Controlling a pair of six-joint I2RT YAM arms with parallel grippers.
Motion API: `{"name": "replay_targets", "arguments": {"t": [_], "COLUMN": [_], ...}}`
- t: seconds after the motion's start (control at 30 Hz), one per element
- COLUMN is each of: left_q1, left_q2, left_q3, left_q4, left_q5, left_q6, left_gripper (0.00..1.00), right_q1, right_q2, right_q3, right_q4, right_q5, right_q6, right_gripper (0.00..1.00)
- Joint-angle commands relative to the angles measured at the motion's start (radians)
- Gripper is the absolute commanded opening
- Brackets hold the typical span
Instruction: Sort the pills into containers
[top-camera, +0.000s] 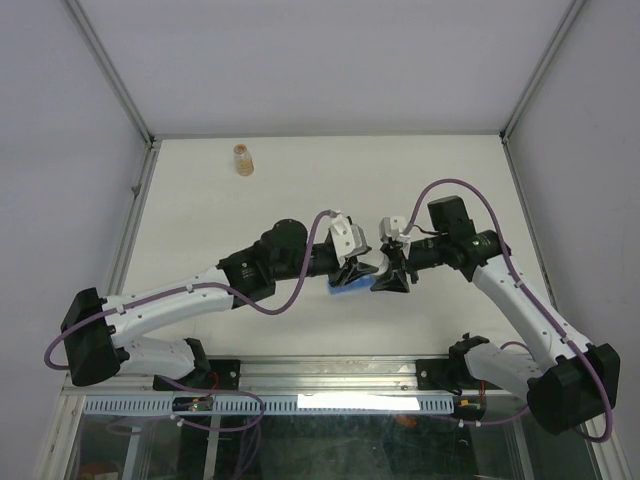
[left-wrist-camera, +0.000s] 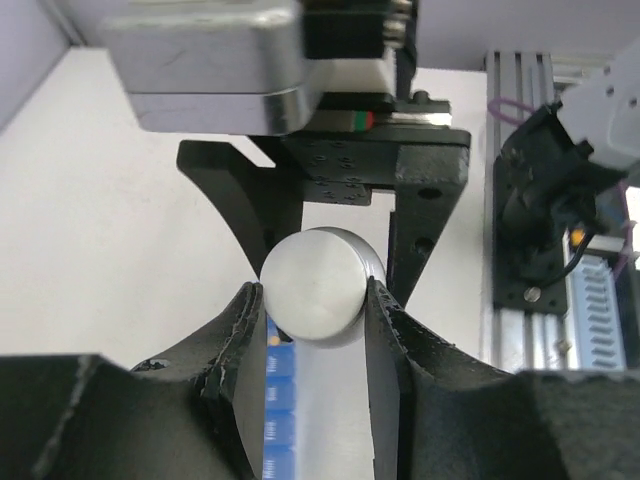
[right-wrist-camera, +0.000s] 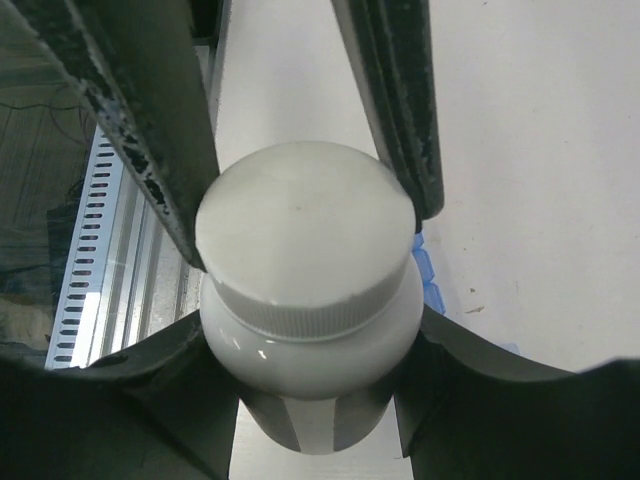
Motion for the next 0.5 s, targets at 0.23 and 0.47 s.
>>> {"name": "replay_targets", "arguments": {"t": [0.23,0.47], "left_q1": [0.143,0.145], "left_q2": [0.044,-0.126], "left_q3": [0.036,-0.194], "left_q4": [-0.01,0.322], "left_q5": [0.474,0.231], "left_q6": [0.323,0.007], "left_gripper": [0.44,0.99], "right_q1": [-0.019,-0.019], "right_q2": [-0.012,-0.013], "right_q3": [0.031,0.033], "right_q4": [0.053,0.051], "right_q5": [-0.027,-0.027], "right_q6": [0.045,0.045], "right_gripper": [0.0,0.0]}}
